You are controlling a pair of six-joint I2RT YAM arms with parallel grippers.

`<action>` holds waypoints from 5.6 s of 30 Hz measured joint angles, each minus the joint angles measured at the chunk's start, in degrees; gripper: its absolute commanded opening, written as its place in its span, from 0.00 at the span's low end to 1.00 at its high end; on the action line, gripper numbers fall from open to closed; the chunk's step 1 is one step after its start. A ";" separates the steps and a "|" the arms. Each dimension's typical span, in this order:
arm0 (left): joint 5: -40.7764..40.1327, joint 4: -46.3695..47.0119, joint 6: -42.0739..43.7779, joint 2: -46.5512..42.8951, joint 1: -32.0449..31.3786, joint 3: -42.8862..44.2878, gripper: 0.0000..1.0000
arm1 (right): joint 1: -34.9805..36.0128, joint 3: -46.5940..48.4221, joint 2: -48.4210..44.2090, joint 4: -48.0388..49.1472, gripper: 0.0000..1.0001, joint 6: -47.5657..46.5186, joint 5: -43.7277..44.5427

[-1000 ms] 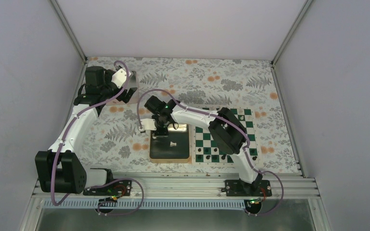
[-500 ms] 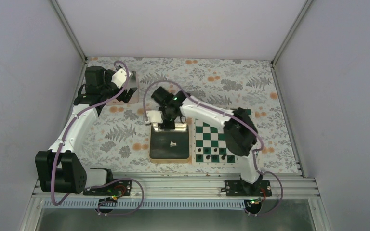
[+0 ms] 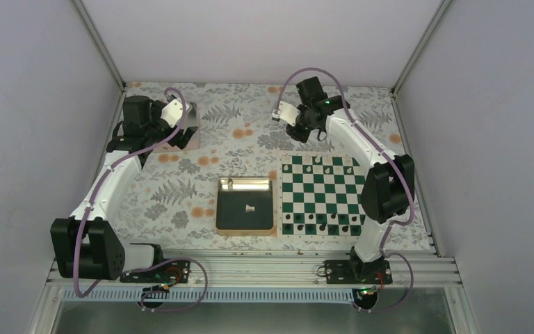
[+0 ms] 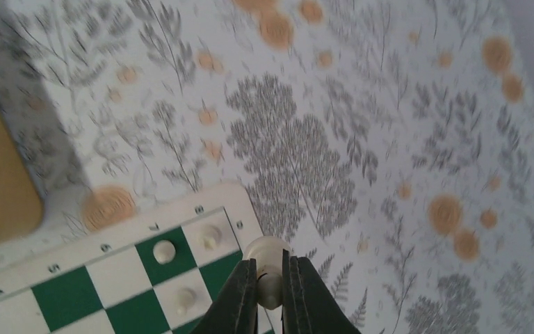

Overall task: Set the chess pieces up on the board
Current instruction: Place the chess piece on the chessboard, then adjust the chess piece in the storage box.

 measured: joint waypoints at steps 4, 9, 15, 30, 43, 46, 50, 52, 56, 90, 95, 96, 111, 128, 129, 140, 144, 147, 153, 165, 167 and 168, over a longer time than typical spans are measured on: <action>0.00 0.00 0.00 0.00 0.00 0.00 1.00 | -3.52 -3.69 1.99 1.55 0.05 -0.52 0.00; 0.00 0.00 0.00 0.00 0.00 0.00 1.00 | -6.49 -6.49 4.98 3.21 0.05 -0.94 -0.04; 0.00 0.00 0.00 0.00 0.00 0.00 1.00 | -7.98 -9.14 5.64 3.89 0.06 -1.27 -0.04; 0.00 0.00 0.00 0.00 0.00 0.00 1.00 | -19.47 -11.85 3.34 4.76 0.07 -1.42 -0.46; 0.00 0.00 0.00 0.00 0.00 0.00 1.00 | -26.01 -18.73 -0.15 4.33 0.08 -3.08 -0.26; 0.00 0.00 0.00 0.00 0.00 0.00 1.00 | -26.34 -19.37 -0.15 4.35 0.08 -3.10 -0.26; 0.00 0.00 0.00 0.00 0.00 0.00 1.00 | -26.88 -19.98 -0.02 4.48 0.09 -3.28 -0.22; 0.00 0.00 0.00 0.00 0.00 0.00 1.00 | -27.06 -20.17 0.13 4.74 0.09 -3.32 -0.24; 0.00 0.00 0.00 0.00 0.00 0.00 1.00 | -27.12 -20.55 1.14 5.18 0.09 -3.45 -0.33; 0.00 -0.02 0.00 0.00 0.00 0.00 1.00 | -27.78 -20.55 4.59 6.78 0.35 -3.56 -1.14; 0.00 -0.02 0.00 0.00 0.00 0.00 1.00 | -27.80 -20.00 2.99 4.87 0.35 -3.56 -1.01; 0.00 -0.02 0.00 0.00 0.00 0.00 1.00 | -27.76 -19.54 2.27 4.39 0.35 -3.52 -0.96; 0.00 -0.02 0.00 0.00 0.00 0.00 1.00 | -0.55 -3.82 -6.82 -2.36 0.40 0.70 3.32; 0.02 -0.42 0.00 -0.02 0.00 0.00 1.00 | 24.65 -4.63 7.30 -6.80 0.35 1.55 -0.33; 0.02 -0.42 0.00 -0.02 0.00 0.00 1.00 | 24.65 -5.62 7.30 -7.26 0.35 1.90 -0.33; 0.11 -0.44 0.00 -0.02 0.00 0.00 1.00 | 25.97 -14.51 7.06 -8.09 0.39 5.64 -3.08; 0.11 -0.44 0.00 -0.02 0.00 0.00 1.00 | 26.34 -14.88 7.08 -6.58 0.40 6.38 -3.13; 0.11 -0.44 0.00 -0.02 0.00 0.00 1.00 | 26.47 -14.64 7.37 -5.60 0.39 6.67 -3.13; 0.09 -0.44 0.00 -0.02 0.00 0.00 1.00 | 26.64 -13.57 10.19 -5.16 0.37 6.67 -2.75; 0.09 -0.44 0.00 -0.02 0.00 0.00 1.00 | 27.41 -13.35 11.80 -5.05 0.28 6.67 -2.58; 0.09 -0.42 0.00 -0.02 0.00 0.00 1.00 | 27.43 -13.20 11.91 -4.96 0.23 6.73 -2.51; 0.09 -0.44 0.02 -0.02 0.00 0.00 1.00 | 27.43 -13.11 11.98 -4.92 0.21 6.75 -2.36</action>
